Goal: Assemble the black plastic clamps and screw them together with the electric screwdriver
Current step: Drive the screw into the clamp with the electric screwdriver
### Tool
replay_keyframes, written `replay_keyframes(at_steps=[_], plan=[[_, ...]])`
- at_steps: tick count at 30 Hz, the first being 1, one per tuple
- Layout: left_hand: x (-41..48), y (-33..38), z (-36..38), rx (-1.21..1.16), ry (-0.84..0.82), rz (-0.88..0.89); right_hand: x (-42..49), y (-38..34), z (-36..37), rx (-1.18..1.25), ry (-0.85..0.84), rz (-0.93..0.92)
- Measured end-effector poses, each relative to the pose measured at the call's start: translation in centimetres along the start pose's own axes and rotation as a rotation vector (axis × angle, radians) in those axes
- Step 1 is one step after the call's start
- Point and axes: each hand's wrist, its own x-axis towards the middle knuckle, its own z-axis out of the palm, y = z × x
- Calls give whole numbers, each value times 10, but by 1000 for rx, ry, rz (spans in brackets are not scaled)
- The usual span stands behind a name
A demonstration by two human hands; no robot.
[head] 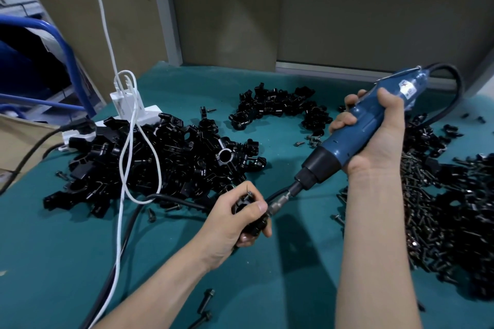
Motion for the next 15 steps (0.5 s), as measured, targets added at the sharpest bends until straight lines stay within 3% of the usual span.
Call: replay_keyframes(at_steps=[10,12,15], plan=[[0,0,2,81,62,28,-1,3,3,-25,-48,22],[0,1,3,55,104,-18,-2,4,4,-31,-56,16],[-1,4,9,-167,113,-186,-3,6,6,79,-143,10]])
